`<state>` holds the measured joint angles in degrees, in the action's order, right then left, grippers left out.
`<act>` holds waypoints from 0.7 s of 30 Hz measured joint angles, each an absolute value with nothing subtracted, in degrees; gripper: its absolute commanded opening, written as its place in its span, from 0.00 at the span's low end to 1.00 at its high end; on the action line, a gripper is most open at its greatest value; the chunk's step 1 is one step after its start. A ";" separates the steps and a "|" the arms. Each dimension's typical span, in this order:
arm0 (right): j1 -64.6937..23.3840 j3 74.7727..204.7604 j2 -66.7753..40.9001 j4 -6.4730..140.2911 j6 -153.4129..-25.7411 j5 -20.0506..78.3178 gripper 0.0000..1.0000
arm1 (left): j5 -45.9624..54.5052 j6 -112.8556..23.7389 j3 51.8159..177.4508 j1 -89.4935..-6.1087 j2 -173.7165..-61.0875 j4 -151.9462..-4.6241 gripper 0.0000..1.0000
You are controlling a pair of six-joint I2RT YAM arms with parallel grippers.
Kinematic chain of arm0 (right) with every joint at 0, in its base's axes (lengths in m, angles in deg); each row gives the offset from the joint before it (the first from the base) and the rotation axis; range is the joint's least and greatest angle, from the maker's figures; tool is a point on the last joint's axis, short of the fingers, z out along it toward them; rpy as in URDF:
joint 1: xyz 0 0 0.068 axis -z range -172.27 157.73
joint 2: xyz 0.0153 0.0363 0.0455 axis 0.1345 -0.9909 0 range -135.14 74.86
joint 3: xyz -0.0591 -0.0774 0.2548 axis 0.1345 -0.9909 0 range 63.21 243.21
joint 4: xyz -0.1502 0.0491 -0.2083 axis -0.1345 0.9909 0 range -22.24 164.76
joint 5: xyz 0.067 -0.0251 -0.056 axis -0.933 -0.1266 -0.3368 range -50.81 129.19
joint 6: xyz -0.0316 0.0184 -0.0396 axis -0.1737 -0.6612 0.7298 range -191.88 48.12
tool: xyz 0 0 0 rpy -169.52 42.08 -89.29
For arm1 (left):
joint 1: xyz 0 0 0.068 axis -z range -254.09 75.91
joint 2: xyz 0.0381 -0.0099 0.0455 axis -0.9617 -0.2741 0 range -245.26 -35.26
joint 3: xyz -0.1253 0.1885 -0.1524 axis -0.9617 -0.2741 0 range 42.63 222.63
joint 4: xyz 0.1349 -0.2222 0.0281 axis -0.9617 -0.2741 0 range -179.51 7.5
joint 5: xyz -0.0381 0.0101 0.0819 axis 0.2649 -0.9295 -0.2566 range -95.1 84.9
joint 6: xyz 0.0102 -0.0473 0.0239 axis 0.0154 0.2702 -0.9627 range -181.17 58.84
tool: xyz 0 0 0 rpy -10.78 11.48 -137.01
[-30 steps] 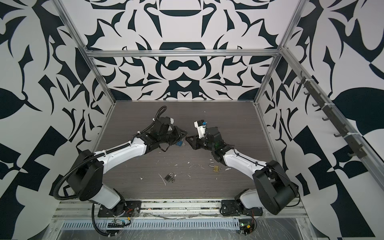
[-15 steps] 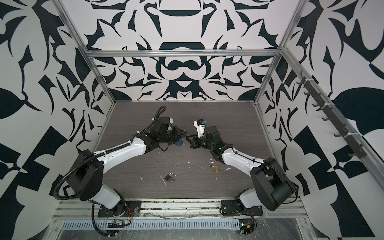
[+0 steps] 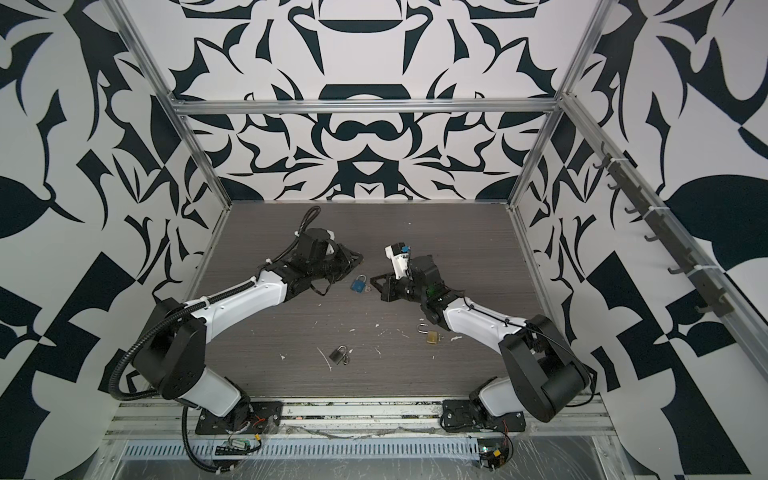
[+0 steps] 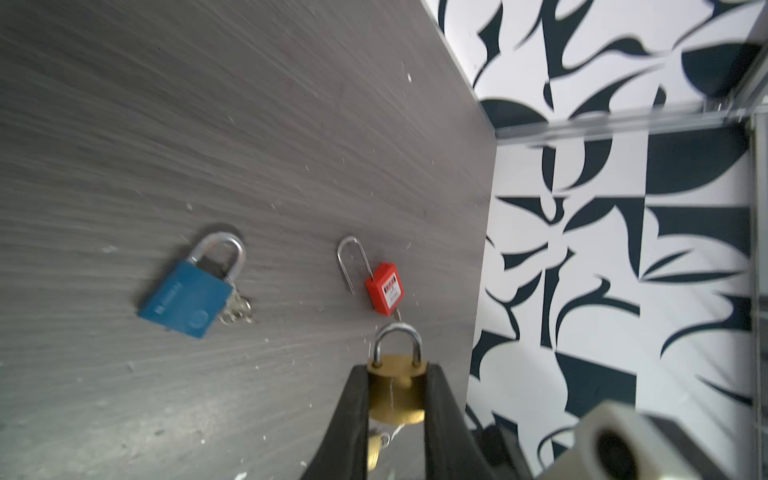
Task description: Lock with the key
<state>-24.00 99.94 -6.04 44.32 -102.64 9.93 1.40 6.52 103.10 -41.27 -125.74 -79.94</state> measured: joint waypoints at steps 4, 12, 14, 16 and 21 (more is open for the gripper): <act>-24.48 95.97 -4.66 45.72 -102.20 8.93 0.00 | -1.33 6.47 103.14 -45.16 -125.43 -80.33 0.00; -23.30 95.81 4.63 56.95 -101.64 15.35 0.00 | -2.55 -3.10 108.91 -41.95 -125.36 -92.29 0.00; -21.79 96.14 6.22 60.14 -101.77 16.64 0.00 | -2.60 -6.95 111.43 -39.13 -126.00 -95.91 0.00; -19.78 96.16 7.84 63.53 -102.16 17.65 0.00 | -2.47 -10.97 113.79 -35.79 -127.40 -99.35 0.00; -15.04 95.81 12.89 70.48 -103.82 19.44 0.00 | -0.96 -19.39 117.79 -27.59 -134.11 -107.37 0.00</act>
<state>-15.04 95.81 12.89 70.48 -103.82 19.44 -0.96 -19.39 117.79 -27.59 -134.11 -107.37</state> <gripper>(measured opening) 0.045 0.204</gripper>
